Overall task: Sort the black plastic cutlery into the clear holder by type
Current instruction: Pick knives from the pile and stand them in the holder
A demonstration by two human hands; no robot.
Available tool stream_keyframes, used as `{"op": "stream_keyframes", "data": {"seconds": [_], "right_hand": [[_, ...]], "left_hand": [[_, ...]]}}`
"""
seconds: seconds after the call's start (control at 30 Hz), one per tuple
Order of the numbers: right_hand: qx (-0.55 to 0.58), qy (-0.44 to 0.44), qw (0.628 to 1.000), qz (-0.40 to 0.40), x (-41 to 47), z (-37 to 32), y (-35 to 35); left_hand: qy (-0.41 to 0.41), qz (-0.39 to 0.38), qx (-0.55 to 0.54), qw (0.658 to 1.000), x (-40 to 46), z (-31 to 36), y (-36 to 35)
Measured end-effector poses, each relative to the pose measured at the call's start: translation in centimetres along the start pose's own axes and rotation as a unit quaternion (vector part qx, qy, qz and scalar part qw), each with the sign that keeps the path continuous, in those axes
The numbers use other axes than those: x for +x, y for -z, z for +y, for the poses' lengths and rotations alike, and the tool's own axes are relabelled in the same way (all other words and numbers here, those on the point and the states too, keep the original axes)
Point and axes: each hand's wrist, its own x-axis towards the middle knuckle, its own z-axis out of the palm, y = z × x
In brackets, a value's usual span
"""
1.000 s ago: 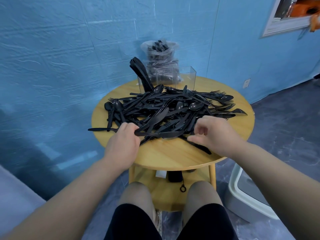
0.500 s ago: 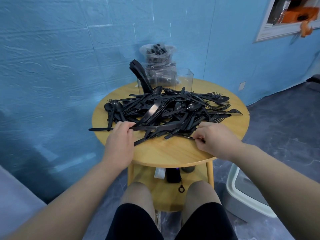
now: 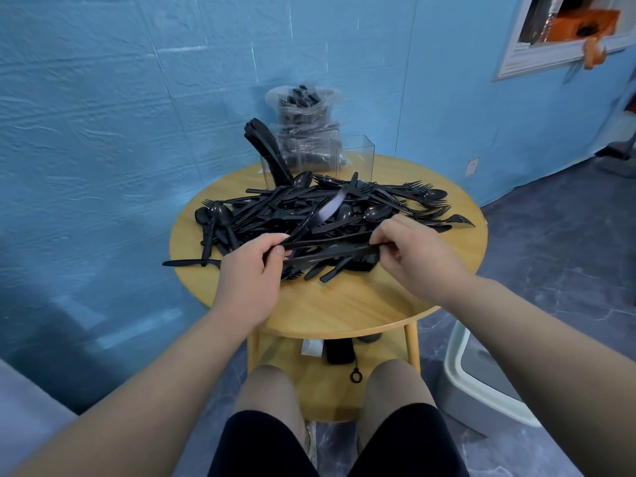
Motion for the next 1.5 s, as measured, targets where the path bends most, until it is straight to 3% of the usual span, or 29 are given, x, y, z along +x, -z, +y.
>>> {"op": "stream_keyframes", "data": {"seconds": [0.17,0.33,0.47,0.6,0.83,1.2,1.5], "right_hand": [[0.039,-0.016,0.998,0.045,0.5,0.3,-0.2],[-0.001,0.009,1.0,0.002,1.0,0.5,-0.2],[-0.032,0.023,0.999,0.0,0.8,0.7,-0.3],[-0.037,0.005,0.999,0.012,0.5,1.1,-0.7],[-0.047,0.005,0.999,-0.005,-0.3,0.7,-1.4],[-0.085,0.079,0.992,0.044,0.3,0.1,-1.1],[-0.001,0.019,0.996,0.083,1.4,-0.9,-1.2]], "left_hand": [[0.039,-0.027,-0.092,0.995,0.2,-0.4,0.3],[0.02,-0.052,-0.081,0.995,0.2,-0.6,0.9],[-0.013,-0.061,0.024,0.998,-0.3,-1.3,1.8],[0.028,-0.093,0.143,0.985,-0.8,-2.8,2.0],[0.013,-0.111,0.196,0.974,-0.7,-2.9,1.5],[0.049,-0.108,0.027,0.993,0.0,-2.1,2.4],[0.034,-0.161,0.004,0.986,0.5,-1.4,2.3]]}}
